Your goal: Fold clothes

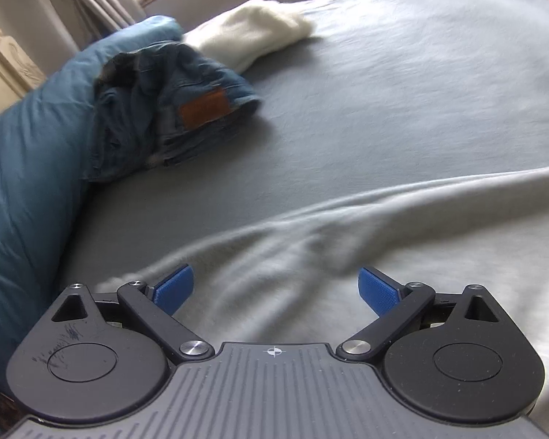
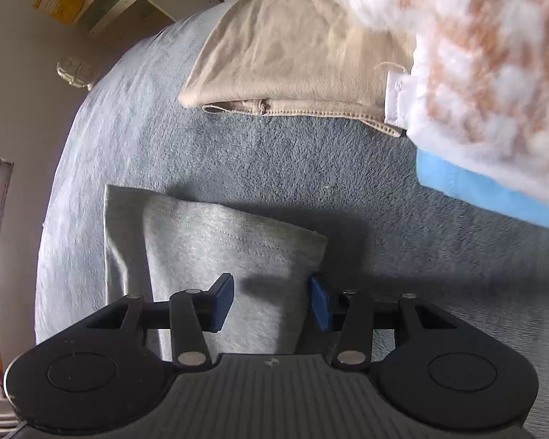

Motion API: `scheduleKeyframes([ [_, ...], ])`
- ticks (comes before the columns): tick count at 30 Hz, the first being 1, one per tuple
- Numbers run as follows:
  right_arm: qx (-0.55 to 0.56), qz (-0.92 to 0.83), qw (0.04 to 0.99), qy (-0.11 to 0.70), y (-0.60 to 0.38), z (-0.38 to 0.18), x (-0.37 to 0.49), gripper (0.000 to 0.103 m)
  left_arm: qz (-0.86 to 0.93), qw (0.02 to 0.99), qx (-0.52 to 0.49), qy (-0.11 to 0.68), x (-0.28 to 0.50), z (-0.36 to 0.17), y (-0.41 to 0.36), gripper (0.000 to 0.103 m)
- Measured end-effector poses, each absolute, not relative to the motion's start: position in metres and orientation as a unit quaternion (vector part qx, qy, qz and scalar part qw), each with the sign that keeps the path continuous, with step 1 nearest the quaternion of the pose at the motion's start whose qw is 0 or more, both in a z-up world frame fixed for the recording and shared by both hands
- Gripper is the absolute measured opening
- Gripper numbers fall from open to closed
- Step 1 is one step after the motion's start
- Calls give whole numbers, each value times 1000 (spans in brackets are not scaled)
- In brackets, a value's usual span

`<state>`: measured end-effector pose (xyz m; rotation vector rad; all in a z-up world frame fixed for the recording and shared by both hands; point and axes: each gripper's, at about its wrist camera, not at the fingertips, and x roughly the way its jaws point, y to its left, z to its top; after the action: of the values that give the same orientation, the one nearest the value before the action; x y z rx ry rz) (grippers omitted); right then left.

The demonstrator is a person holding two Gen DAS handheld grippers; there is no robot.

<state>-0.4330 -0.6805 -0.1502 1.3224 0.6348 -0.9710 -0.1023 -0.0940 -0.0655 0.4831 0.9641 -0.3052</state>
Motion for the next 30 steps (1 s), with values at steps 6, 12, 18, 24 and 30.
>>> scheduleKeyframes([
  [6, 562, -427, 656, 266, -674, -147, -435, 20, -243, 818, 246, 460, -163, -68, -122, 98],
  [12, 558, -419, 675, 241, -671, -132, -441, 4, -231, 812, 236, 482, -179, -85, -125, 97],
  [18, 565, -386, 698, 211, -672, -108, -433, 2, -218, 805, 224, 504, -191, -99, -126, 97],
  [24, 557, -294, 745, 219, -677, -71, -348, 2, -218, 800, 210, 517, -190, -99, -125, 96],
  [30, 521, -254, 776, 250, -675, -51, -299, 24, -227, 794, 207, 525, -195, -107, -128, 96],
])
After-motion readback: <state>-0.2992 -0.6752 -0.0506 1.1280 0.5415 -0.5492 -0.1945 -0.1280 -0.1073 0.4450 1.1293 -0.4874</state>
